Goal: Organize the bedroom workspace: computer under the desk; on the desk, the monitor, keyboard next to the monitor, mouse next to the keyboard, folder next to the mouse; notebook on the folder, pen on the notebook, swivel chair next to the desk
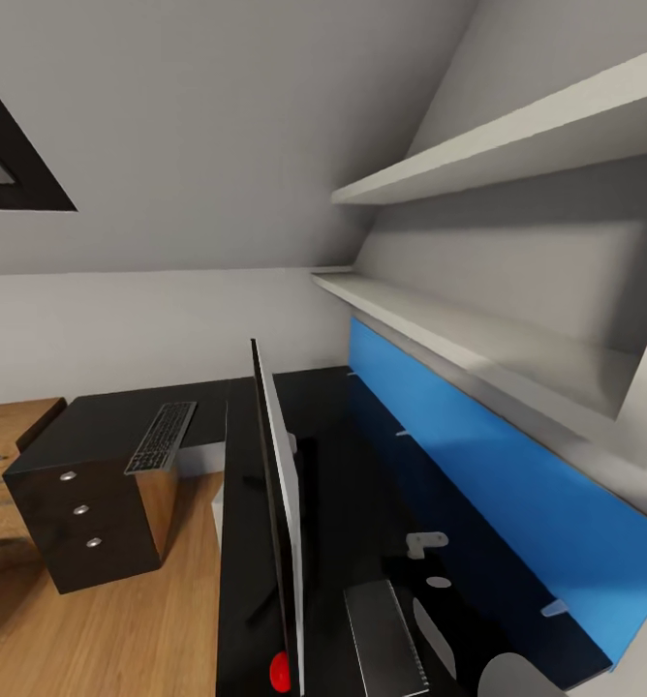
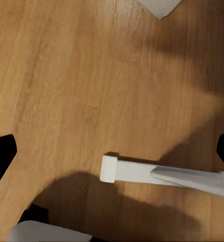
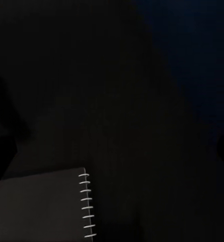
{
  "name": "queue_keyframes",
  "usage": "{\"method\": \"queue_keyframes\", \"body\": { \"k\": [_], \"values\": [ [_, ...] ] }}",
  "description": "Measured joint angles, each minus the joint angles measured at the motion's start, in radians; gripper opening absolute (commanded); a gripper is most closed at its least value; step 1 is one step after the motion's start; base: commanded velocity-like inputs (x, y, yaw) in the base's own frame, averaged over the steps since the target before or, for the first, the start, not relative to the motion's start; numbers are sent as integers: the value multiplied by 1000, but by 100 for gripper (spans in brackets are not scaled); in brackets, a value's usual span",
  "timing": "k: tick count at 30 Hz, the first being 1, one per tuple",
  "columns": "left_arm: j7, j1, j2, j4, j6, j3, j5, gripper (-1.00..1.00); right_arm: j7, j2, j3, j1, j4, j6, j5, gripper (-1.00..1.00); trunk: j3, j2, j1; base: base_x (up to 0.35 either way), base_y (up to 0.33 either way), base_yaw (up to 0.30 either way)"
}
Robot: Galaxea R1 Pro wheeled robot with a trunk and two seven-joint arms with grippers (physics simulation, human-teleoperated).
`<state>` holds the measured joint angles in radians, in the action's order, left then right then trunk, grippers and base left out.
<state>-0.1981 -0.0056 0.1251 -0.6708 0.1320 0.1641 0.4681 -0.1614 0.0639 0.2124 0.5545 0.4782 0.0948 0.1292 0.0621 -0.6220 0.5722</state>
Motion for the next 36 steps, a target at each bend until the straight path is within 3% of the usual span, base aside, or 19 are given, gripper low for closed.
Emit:
{"method": "queue_keyframes", "body": {
  "k": [6, 17, 23, 36],
  "values": [
    [-55, 0, 11, -6, 13, 0, -1, 100, 0, -1, 1, 0, 1, -2, 1, 100, 19, -42, 23, 0, 0, 0],
    [-61, 0, 12, -5, 14, 16, -2, 100, 6, 0, 4, 0, 4, -54, 4, 100, 54, -119, 65, 0, 0, 0],
    [-61, 0, 12, -5, 12, 45, -3, 100, 6, 0, 4, 0, 3, -57, 4, 100, 72, -161, 88, 0, 0, 0],
    [-59, 0, 11, -5, 11, 54, -3, 100, 5, 0, 2, 0, 5, -62, 5, 100, 113, -253, 138, 0, 0, 0]
  ]
}}
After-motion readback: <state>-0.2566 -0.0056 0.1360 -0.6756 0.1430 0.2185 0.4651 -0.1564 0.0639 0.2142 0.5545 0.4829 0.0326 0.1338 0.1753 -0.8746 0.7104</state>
